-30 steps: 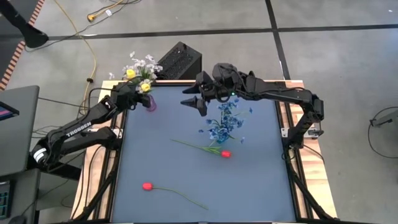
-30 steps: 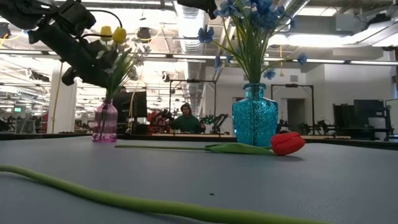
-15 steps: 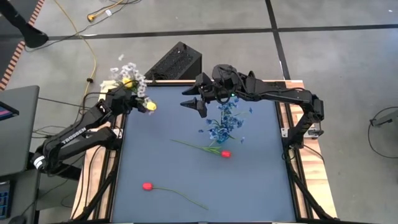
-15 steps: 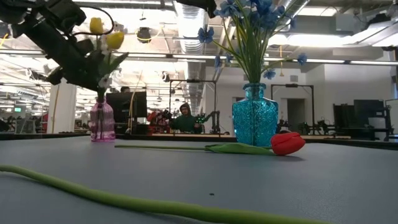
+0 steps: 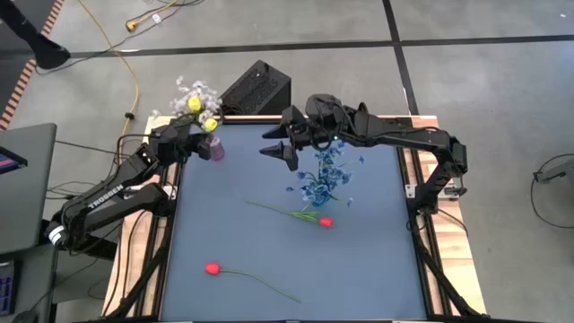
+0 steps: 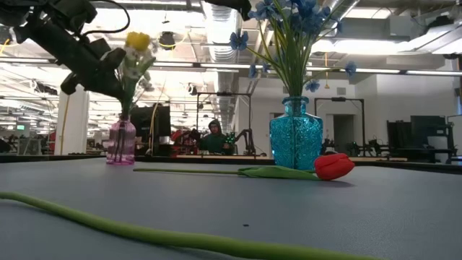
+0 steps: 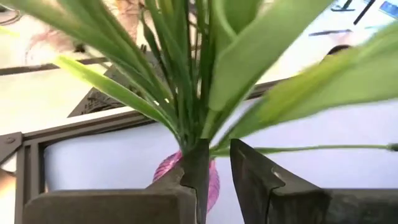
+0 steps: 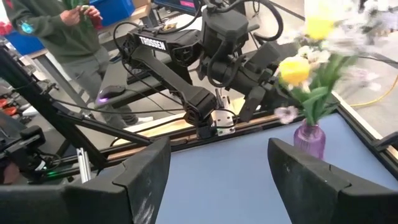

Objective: Sort flowers into vase by color
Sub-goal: Put the yellow flower into the purple vase, then put the top red flower into the blue vase

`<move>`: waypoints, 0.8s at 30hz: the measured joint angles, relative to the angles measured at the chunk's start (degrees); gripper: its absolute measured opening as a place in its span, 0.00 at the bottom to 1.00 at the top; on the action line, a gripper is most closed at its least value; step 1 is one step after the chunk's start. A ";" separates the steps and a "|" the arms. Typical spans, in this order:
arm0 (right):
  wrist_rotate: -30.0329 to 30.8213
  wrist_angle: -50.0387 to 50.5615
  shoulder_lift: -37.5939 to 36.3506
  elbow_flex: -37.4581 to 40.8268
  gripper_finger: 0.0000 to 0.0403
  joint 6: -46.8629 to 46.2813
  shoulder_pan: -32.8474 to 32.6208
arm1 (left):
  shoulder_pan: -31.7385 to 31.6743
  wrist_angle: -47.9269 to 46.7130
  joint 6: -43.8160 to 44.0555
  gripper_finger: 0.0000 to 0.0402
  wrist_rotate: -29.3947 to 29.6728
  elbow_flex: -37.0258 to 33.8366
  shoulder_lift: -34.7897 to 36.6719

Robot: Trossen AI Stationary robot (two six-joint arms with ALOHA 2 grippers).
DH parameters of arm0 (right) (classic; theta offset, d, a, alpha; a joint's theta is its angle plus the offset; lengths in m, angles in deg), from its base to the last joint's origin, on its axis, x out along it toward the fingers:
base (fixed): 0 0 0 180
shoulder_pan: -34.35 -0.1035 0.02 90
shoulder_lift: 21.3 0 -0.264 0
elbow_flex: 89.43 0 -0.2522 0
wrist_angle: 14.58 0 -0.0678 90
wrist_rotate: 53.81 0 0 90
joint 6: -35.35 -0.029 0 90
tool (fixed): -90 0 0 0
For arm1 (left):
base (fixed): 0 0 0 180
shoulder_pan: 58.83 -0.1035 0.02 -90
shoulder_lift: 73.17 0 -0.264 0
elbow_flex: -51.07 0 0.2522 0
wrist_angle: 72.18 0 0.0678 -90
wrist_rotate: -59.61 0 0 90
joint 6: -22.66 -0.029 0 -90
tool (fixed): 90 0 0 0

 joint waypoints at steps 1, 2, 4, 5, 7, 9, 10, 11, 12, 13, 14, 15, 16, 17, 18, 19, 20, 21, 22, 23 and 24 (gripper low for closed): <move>0.00 -0.01 0.00 0.00 0.74 -0.02 0.00 | 0.00 0.08 0.01 0.13 -0.10 0.02 0.02; 0.00 -0.01 0.00 0.00 0.74 -0.02 -0.02 | 0.00 0.04 0.11 0.14 -0.13 0.03 0.02; 0.00 -0.01 0.00 0.00 0.74 -0.02 -0.04 | -0.02 0.06 0.44 0.15 -0.10 0.03 0.02; 0.00 -0.01 0.00 0.00 0.74 -0.02 -0.03 | -0.02 0.10 0.46 0.16 -0.11 0.03 0.02; 0.00 -0.01 0.00 0.00 0.74 -0.04 -0.02 | -0.02 0.06 0.63 0.18 -0.30 0.07 0.04; 0.00 -0.01 0.00 0.00 0.74 -0.04 0.00 | -0.02 -1.23 0.89 0.19 -1.27 0.78 0.04; 0.00 -0.01 0.00 0.00 0.74 -0.05 0.00 | -0.02 -2.44 0.59 0.20 -1.51 1.60 0.02; 0.00 0.01 0.00 0.00 0.74 -0.07 0.00 | -0.01 -3.55 0.19 0.21 -1.63 2.58 0.04; 0.00 0.01 0.00 0.00 0.74 -0.07 0.00 | -0.02 -4.67 -0.21 0.22 -1.67 3.64 0.04; 0.00 0.01 0.00 0.00 0.74 -0.07 -0.02 | -0.02 -5.99 -0.44 0.23 -1.67 4.83 0.04; 0.00 0.01 0.00 0.00 0.74 -0.07 -0.02 | -0.02 -7.41 -0.78 0.23 -1.66 6.07 0.04; 0.00 0.01 0.00 0.00 0.74 -0.08 -0.02 | -0.02 -9.04 -1.31 0.23 -1.66 7.46 0.04; 0.00 0.01 0.00 0.00 0.74 -0.07 -0.02 | -0.02 -11.18 -1.81 0.23 -1.64 8.87 0.05; 0.00 0.03 0.00 0.00 0.74 -0.09 -0.02 | -0.02 -14.32 -2.24 0.23 -1.69 10.56 0.04; 0.00 0.01 0.00 0.00 0.74 -0.12 -0.02 | -0.02 -17.59 -2.70 0.23 -1.64 12.13 -0.19; 0.00 0.03 0.00 0.00 0.74 -0.16 -0.02 | 0.00 -21.05 -3.12 0.23 -1.65 13.41 -0.30; 0.00 0.02 0.00 0.00 0.74 -0.17 -0.02 | 0.04 -24.61 -3.38 0.23 -1.95 14.69 -0.33; 0.00 0.01 0.00 0.00 0.74 -0.17 -0.04 | 0.04 -27.49 -3.71 0.23 -2.88 15.67 -0.33; 0.00 0.03 0.00 0.00 0.74 -0.17 -0.09 | 0.04 -29.90 -4.14 0.23 -4.36 16.51 -0.33; 0.00 0.01 0.00 0.00 0.74 -0.17 -0.17 | 0.05 -31.82 -4.48 0.23 -6.43 17.14 -0.24; 0.01 0.03 0.00 0.00 0.74 -0.17 -0.30 | 0.08 -33.65 -4.71 0.23 -8.75 17.63 0.03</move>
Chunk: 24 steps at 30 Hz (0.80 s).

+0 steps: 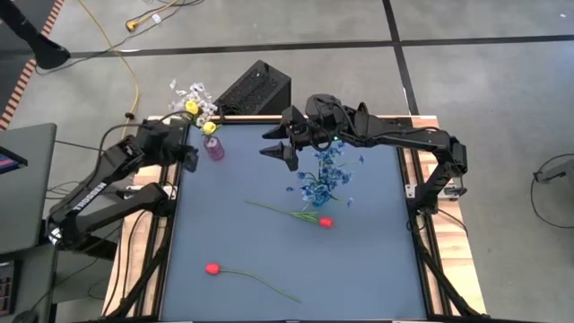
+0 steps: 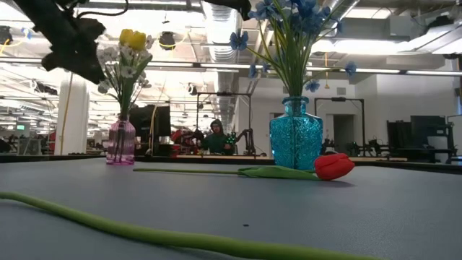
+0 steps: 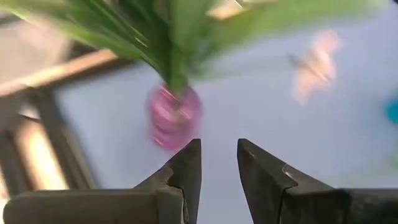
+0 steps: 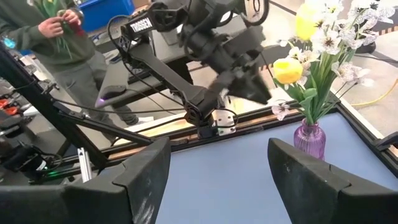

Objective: Sort flowers into vase by color
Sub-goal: Put the top red flower into the blue vase

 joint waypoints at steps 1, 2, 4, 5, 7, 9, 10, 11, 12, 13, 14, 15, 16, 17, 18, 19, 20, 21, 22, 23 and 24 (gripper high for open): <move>0.01 -0.02 0.00 0.00 0.74 0.00 -0.11 | 0.13 -1.78 -0.29 0.23 -2.53 0.36 0.32; 0.00 -0.02 0.00 0.00 0.74 -0.01 -0.18 | 0.40 -3.23 -0.49 0.23 -4.96 0.60 0.49; 0.00 -0.04 0.00 0.00 0.74 -0.23 -0.60 | 1.29 -5.39 -0.55 0.23 -9.85 0.78 0.95; 0.01 -0.02 0.00 -0.02 0.74 -0.32 -0.77 | 1.94 -6.27 0.05 0.23 -11.83 0.78 0.95; 0.01 -0.02 0.00 0.00 0.74 -0.44 -1.30 | 3.69 -6.83 0.80 0.23 -15.37 0.76 0.91; 0.05 -0.02 0.00 0.00 0.74 -0.50 -1.81 | 5.98 -6.72 1.75 0.23 -17.15 0.76 0.91; 0.05 -0.03 0.00 0.00 0.74 -0.77 -2.07 | 7.43 -6.37 2.30 0.23 -17.38 0.76 0.89; 0.05 -0.02 0.00 0.00 0.74 -1.03 -2.22 | 8.91 -5.86 2.94 0.23 -17.43 0.76 0.86; 0.07 -0.01 0.00 0.00 0.74 -1.29 -2.46 | 10.49 -5.35 3.59 0.23 -17.40 0.76 0.79; 0.07 0.01 0.00 0.00 0.74 -1.36 -2.58 | 12.04 -4.84 4.42 0.23 -17.26 0.76 0.79; 0.07 0.05 0.00 0.00 0.74 -1.40 -2.76 | 13.71 -4.29 5.17 0.23 -16.89 0.76 0.76; 0.12 0.07 0.00 0.00 0.74 -1.47 -2.91 | 15.32 -3.62 6.01 0.23 -16.57 0.74 0.76; 0.12 0.07 0.00 0.00 0.74 -1.51 -3.23 | 16.97 -3.15 6.69 0.23 -16.24 0.74 0.76; 0.13 0.10 0.00 0.00 0.74 -1.56 -3.35 | 18.68 -2.86 7.69 0.23 -15.91 0.71 0.76; 0.15 0.20 0.00 -0.01 0.74 -1.77 -3.55 | 20.45 -2.26 8.65 0.23 -15.62 0.60 0.76; 0.16 0.42 0.00 -0.01 0.74 -2.22 -3.74 | 22.45 -1.73 9.61 0.23 -15.54 0.42 0.65; 0.17 1.06 0.00 -0.02 0.74 -2.78 -3.92 | 24.45 -0.92 10.59 0.23 -15.55 0.08 0.33; 0.16 2.12 0.00 -0.04 0.74 -3.06 -4.14 | 26.57 -0.22 11.52 0.23 -15.52 -0.29 -0.02; 0.16 3.44 0.00 -0.04 0.74 -3.32 -4.44 | 28.76 0.17 12.26 0.23 -15.38 -0.69 -0.31; 0.16 4.87 0.00 -0.04 0.74 -3.52 -4.76 | 31.05 0.60 12.79 0.23 -15.12 -1.17 -0.80; 0.16 6.38 0.00 -0.04 0.74 -3.68 -5.14 | 33.40 1.38 13.28 0.23 -14.59 -1.58 -1.55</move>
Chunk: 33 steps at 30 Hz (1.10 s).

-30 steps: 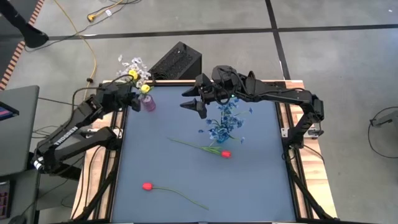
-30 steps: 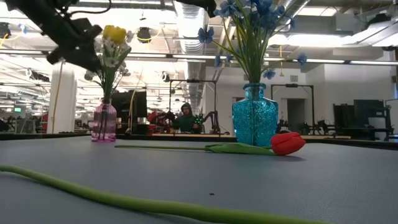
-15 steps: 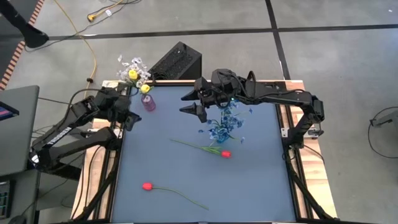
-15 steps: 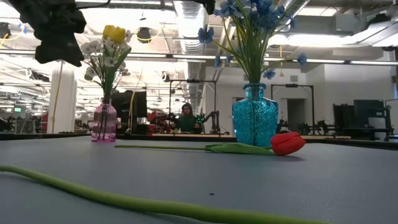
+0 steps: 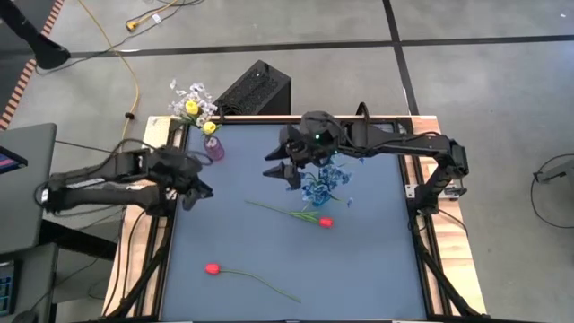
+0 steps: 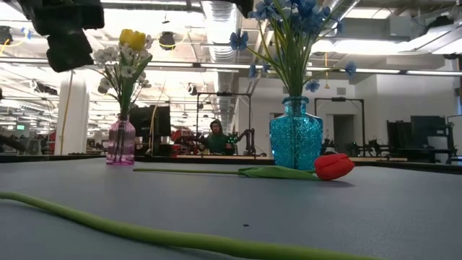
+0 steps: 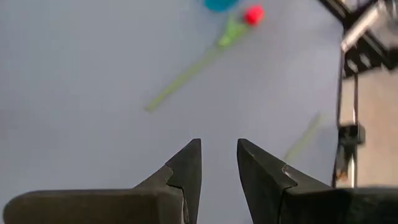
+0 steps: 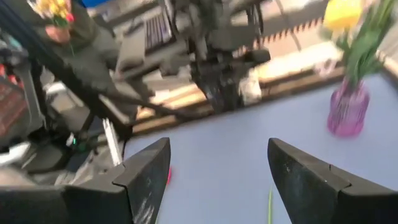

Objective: Sort flowers into vase by color
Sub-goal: Put the top red flower into the blue vase

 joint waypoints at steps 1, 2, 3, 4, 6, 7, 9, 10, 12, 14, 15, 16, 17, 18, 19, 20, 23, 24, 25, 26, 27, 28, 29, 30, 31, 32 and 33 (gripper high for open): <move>0.00 1.42 0.00 0.00 0.74 -0.29 -0.41 | 2.29 1.25 0.54 0.23 0.52 -0.44 -0.77; 0.00 2.55 0.00 0.00 0.74 -0.62 -0.88 | 4.60 2.58 0.98 0.23 1.18 -0.86 -1.60; 0.00 3.52 0.00 0.00 0.74 -0.87 -1.42 | 6.85 4.02 1.00 0.23 2.35 -1.32 -2.52; 0.00 4.35 0.00 0.00 0.74 -1.21 -1.99 | 8.86 5.84 0.92 0.23 3.40 -1.80 -3.55; 0.00 5.49 0.00 0.00 0.74 -2.17 -3.22 | 12.59 10.70 -0.55 0.23 5.44 -2.68 -5.93; 0.00 5.89 0.00 0.00 0.74 -2.60 -3.84 | 14.22 13.36 -2.07 0.23 6.62 -2.99 -7.32; 0.04 5.91 0.00 0.00 0.74 -3.85 -5.19 | 16.91 18.37 -6.13 0.23 9.11 -3.46 -10.57; 0.04 5.88 0.00 0.00 0.74 -4.51 -5.88 | 17.94 20.38 -8.62 0.23 10.69 -3.47 -12.42; 0.04 5.91 0.00 0.00 0.74 -5.58 -7.19 | 19.41 23.60 -13.95 0.23 13.57 -3.47 -16.61; 0.04 6.44 0.00 0.00 0.74 -6.71 -8.46 | 19.92 26.63 -18.20 0.23 15.36 -3.52 -20.95; 0.05 6.79 0.00 0.00 0.74 -7.20 -9.08 | 19.92 28.26 -19.68 0.23 15.73 -3.52 -23.16; 0.07 7.22 0.00 0.00 0.74 -7.79 -9.69 | 19.88 29.63 -20.88 0.23 16.02 -3.52 -25.34; 0.19 7.74 0.00 0.00 0.74 -8.33 -10.29 | 19.70 30.65 -21.99 0.23 16.53 -3.52 -27.54; 0.55 8.28 0.00 0.00 0.74 -9.15 -10.89 | 19.45 31.68 -23.07 0.23 17.48 -3.52 -29.76; 0.86 9.10 0.00 0.00 0.74 -9.92 -11.42 | 19.06 32.94 -24.20 0.23 18.76 -3.52 -32.00; 1.00 9.96 0.00 0.00 0.74 -10.63 -11.95 | 18.47 34.44 -25.39 0.23 19.51 -3.52 -34.34; 1.64 11.87 0.00 0.00 0.74 -12.08 -13.70 | 15.74 40.23 -27.92 0.23 15.75 -3.52 -41.24; 1.78 12.18 0.00 0.00 0.74 -12.29 -14.34 | 14.78 42.25 -28.30 0.23 13.32 -3.52 -43.59; 1.88 12.37 -0.17 0.00 0.74 -12.69 -15.02 | 13.97 44.37 -28.89 0.23 11.24 -3.52 -45.99; 2.15 12.93 -0.47 0.00 0.74 -13.11 -15.68 | 13.20 46.25 -29.91 0.23 9.80 -3.52 -48.33; 2.90 13.38 -0.70 0.02 0.74 -13.58 -16.23 | 12.52 47.74 -31.09 0.23 9.19 -3.52 -50.50; 4.19 13.50 -1.19 0.02 0.74 -13.91 -16.75 | 11.82 49.12 -32.05 0.23 8.99 -3.52 -52.58; 5.69 14.06 -1.89 0.02 0.74 -14.02 -17.37 | 11.09 50.26 -32.48 0.23 8.80 -3.39 -54.54; 7.17 15.14 -2.70 0.02 0.74 -14.13 -17.98 | 10.35 50.91 -32.59 0.24 8.69 -3.06 -56.27; 8.71 15.82 -3.51 0.02 0.74 -14.15 -18.45 | 9.69 51.63 -32.59 0.25 8.44 -2.66 -57.69; 10.21 16.36 -4.48 0.02 0.74 -14.21 -18.86 | 9.19 51.93 -32.66 0.26 8.20 -2.18 -58.82; 11.79 17.26 -5.37 0.02 0.74 -14.34 -19.29 | 8.85 52.19 -32.92 0.28 8.11 -1.72 -59.93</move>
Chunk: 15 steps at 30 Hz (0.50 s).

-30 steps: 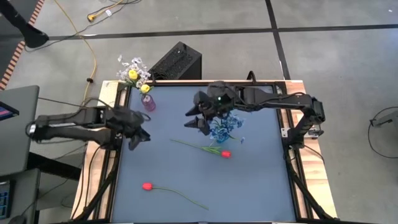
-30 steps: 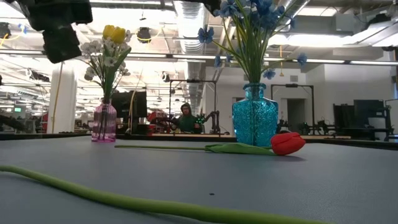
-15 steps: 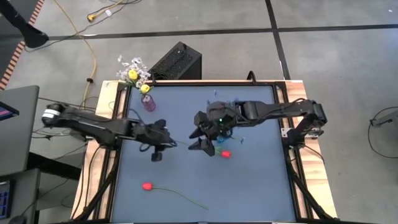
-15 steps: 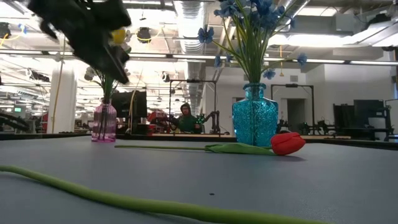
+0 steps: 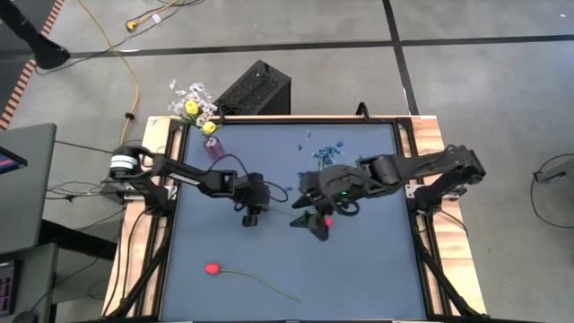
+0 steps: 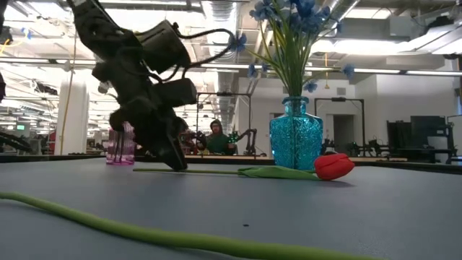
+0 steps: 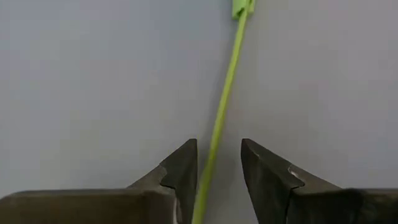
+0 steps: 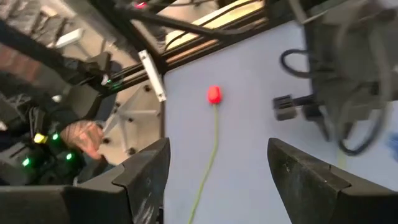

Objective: Sort flowers into vase by color
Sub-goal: Put the top red flower into the blue vase

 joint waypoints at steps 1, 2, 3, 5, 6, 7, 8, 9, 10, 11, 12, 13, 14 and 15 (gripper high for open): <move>1.33 1.05 -0.94 0.00 0.74 -0.23 -0.40 | -0.20 0.79 -0.44 0.30 -0.01 0.40 -1.03; 2.81 1.76 -1.74 0.00 0.74 -0.35 -0.76 | -0.33 1.39 -0.80 0.31 0.12 0.63 -1.72; 4.12 2.39 -2.52 0.00 0.74 -0.59 -1.06 | -0.36 1.68 -0.99 0.33 0.17 0.66 -2.00; 6.44 4.12 -4.07 0.00 0.74 -1.18 -1.58 | -0.36 2.99 -1.14 0.36 0.44 0.91 -2.63; 7.08 4.85 -4.64 0.00 0.74 -1.35 -1.74 | -0.36 2.68 -1.18 0.38 0.42 0.91 -2.56; 7.80 5.39 -5.33 0.00 0.74 -1.43 -2.02 | -0.36 2.52 -1.16 0.39 0.49 0.89 -2.52; 8.72 6.10 -5.96 0.00 0.74 -1.47 -2.15 | -0.35 2.30 -1.09 0.39 0.67 0.89 -2.55; 9.42 6.92 -6.57 0.00 0.74 -1.49 -2.46 | -0.34 1.66 -1.03 0.39 1.02 0.93 -2.51; 10.09 7.19 -7.17 0.00 0.74 -1.48 -2.71 | -0.34 0.61 -1.19 0.39 1.30 0.95 -2.50; 11.03 7.39 -7.88 0.00 0.74 -1.48 -2.87 | -0.34 -0.13 -1.59 0.39 1.24 0.96 -2.50; 11.99 8.15 -8.57 0.00 0.74 -1.48 -3.12 | -0.30 -1.27 -2.20 0.37 1.45 1.06 -2.45; 12.89 8.73 -9.29 0.00 0.74 -1.47 -3.38 | -0.30 -2.39 -2.50 0.36 1.59 1.04 -2.37; 14.05 8.78 -10.06 0.00 0.74 -1.38 -3.64 | -0.30 -3.02 -2.66 0.33 1.66 0.92 -2.33; 15.29 9.03 -10.85 0.00 0.74 -1.19 -3.98 | -0.30 -3.16 -2.67 0.30 1.74 0.51 -2.27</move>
